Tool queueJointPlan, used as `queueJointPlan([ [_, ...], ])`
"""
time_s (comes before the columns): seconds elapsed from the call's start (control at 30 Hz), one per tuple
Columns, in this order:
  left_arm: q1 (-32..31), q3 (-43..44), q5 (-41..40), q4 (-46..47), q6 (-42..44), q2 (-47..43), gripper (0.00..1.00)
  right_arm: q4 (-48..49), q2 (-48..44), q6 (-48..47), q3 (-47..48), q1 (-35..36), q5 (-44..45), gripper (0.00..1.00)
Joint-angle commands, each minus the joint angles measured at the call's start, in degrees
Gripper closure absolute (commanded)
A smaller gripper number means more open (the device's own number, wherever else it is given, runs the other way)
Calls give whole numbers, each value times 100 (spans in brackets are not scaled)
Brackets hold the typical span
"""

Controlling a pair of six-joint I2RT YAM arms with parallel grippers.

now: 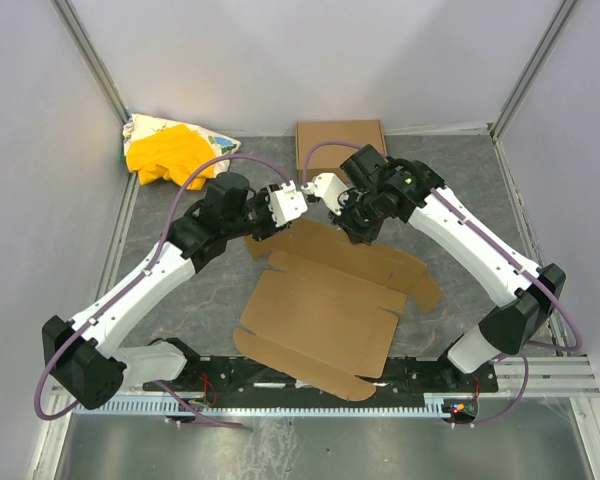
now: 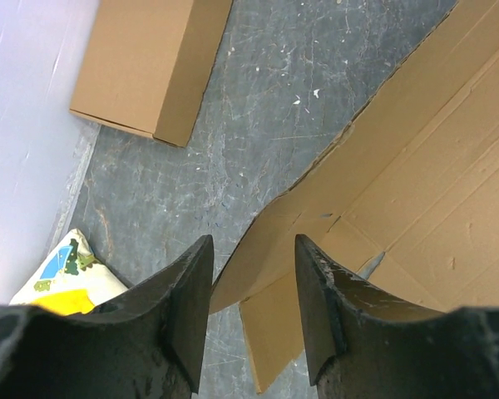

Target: Fold the paper box

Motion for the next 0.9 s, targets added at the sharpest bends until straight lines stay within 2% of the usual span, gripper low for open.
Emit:
queueJointPlan([
  [0.0,-7,21,80,255,156,-217,48,104,-160,-31,91,16,-161,97],
  [0.07,-7,-12,-195,468,250,-280,34,107,-155,-29,81,11,-198,97],
  [0.1,-5,-34,-349,526,335,-296,31,98,-145,-35,81,10,-224,97],
  [0.2,0,-33,-429,408,635,-269,25,71,-143,-36,74,11,-279,97],
  [0.3,-4,-33,-298,342,650,-206,23,61,-160,-42,53,17,-291,97],
  [0.6,2,-214,-36,302,823,-97,25,137,-401,-153,-190,15,-393,98],
  [0.73,3,-276,20,305,894,-108,31,125,-385,-150,-176,12,-410,98],
  [0.87,-1,-341,-13,419,728,-183,43,153,-373,-117,-183,11,-344,98],
])
